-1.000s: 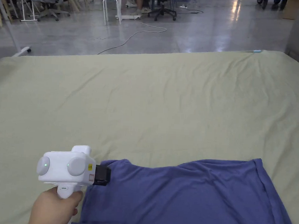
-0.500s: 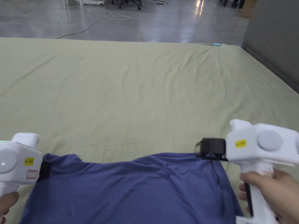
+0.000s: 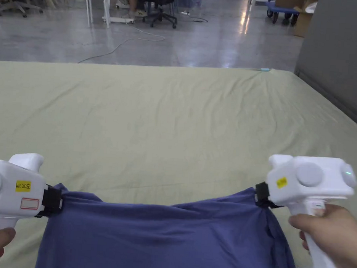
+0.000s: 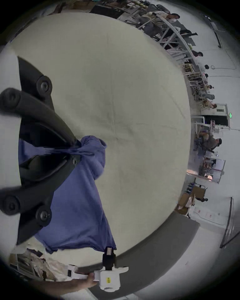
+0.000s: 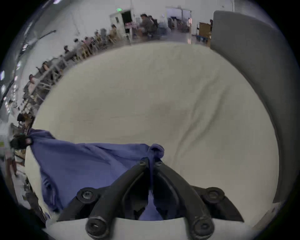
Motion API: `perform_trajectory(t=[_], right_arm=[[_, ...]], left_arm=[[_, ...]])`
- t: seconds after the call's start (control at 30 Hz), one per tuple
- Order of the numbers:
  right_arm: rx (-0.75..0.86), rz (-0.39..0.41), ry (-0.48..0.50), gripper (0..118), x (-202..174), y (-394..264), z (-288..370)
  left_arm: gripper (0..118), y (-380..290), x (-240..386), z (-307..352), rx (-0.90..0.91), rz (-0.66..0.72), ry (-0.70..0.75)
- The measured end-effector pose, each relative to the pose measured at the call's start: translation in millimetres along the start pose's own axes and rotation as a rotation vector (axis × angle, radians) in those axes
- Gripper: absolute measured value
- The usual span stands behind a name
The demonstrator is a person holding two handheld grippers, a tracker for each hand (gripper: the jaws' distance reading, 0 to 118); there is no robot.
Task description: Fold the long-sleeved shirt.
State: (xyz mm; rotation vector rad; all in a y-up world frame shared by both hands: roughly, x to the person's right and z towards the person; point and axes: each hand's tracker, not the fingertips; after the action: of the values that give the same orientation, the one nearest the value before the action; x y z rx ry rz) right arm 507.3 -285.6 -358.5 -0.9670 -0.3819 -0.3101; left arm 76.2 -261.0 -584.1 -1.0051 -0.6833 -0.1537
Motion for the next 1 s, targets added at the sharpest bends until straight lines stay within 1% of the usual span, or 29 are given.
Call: perform_trajectory(t=[0.03,0.1,0.23,0.37,0.5,0.57,0.63,0.77,0.87,0.93,1.0], right_arm=[[0.05,0.011,0.033,0,12,-10,35],[0.116,0.03,0.077,0,14,-30,93],[0.209,0.047,0.114,0,2,-77,204],[0.26,0.082,0.117,0,-3,-103,272],[0.286,0.09,0.111,0,-5,-95,311],[0.303,0.104,0.089,0,-7,-80,323],[0.322,0.102,0.08,0,-7,-57,335],[0.356,0.103,0.073,0,-12,1,353],[0.377,0.108,0.054,0,-19,58,367],[0.416,0.11,-0.009,0,-22,100,375],[0.44,0.104,-0.027,0,-24,146,385]], left_arm=[[3,-3,2,17,0.01,0.003,-0.017],[3,-10,6,52,0.038,0.008,-0.04],[3,-30,20,124,0.092,-0.029,-0.048],[3,-44,26,183,0.136,-0.029,-0.076],[3,-42,26,223,0.179,-0.02,-0.096],[3,-30,21,236,0.197,0.004,-0.112],[3,-14,18,248,0.226,0.06,-0.138],[3,29,18,269,0.275,0.076,-0.158],[3,76,22,288,0.333,0.083,-0.14],[3,112,23,301,0.375,0.078,-0.11],[3,153,25,318,0.426,0.073,-0.095]])
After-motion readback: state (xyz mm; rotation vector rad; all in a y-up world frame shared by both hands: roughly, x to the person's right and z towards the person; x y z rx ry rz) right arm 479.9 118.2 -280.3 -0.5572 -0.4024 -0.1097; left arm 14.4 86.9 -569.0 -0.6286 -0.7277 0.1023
